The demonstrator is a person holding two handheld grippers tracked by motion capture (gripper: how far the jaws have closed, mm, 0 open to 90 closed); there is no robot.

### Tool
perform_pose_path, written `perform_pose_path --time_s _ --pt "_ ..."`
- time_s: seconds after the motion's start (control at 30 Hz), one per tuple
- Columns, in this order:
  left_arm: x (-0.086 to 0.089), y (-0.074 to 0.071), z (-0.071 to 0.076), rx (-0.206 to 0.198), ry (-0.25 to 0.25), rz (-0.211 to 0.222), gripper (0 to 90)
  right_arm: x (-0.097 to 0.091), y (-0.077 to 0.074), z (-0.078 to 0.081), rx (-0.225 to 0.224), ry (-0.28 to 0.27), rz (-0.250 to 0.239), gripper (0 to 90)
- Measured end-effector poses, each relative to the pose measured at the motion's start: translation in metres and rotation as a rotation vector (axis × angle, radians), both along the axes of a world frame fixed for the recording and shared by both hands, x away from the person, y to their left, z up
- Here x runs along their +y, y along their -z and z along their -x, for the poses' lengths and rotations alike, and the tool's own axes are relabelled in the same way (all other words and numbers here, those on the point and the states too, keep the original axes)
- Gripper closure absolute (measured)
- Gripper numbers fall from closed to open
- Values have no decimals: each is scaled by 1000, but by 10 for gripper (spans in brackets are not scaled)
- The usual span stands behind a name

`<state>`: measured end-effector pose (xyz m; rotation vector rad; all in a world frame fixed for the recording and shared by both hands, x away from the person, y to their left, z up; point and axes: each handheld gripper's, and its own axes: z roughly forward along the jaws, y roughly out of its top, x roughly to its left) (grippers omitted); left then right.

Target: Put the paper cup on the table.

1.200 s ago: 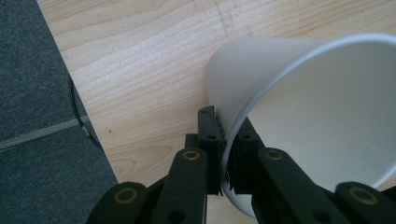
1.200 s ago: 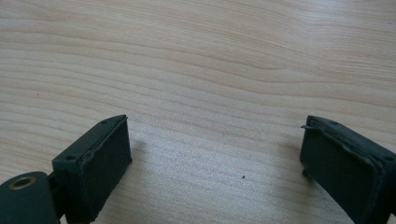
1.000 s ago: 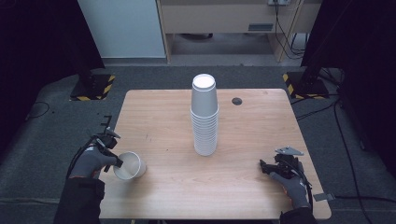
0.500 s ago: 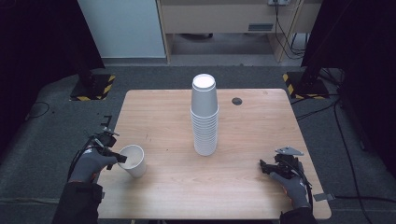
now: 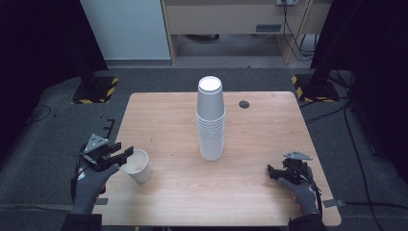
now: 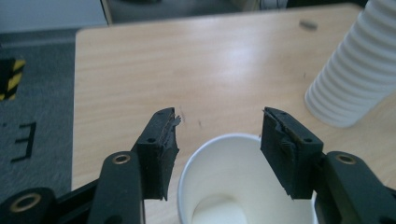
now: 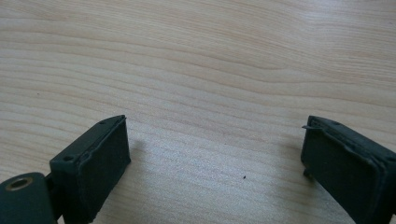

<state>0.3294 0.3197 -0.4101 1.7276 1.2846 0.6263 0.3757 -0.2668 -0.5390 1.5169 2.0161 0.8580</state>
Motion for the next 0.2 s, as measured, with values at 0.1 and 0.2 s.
perform_pose_path --time_s 0.1,0.2 --pt "-2 8 5 -55 -23 36 426 0 0 0 0 0 0 80" --pt "-4 17 10 -95 -38 71 423 0 0 0 0 0 1 79"
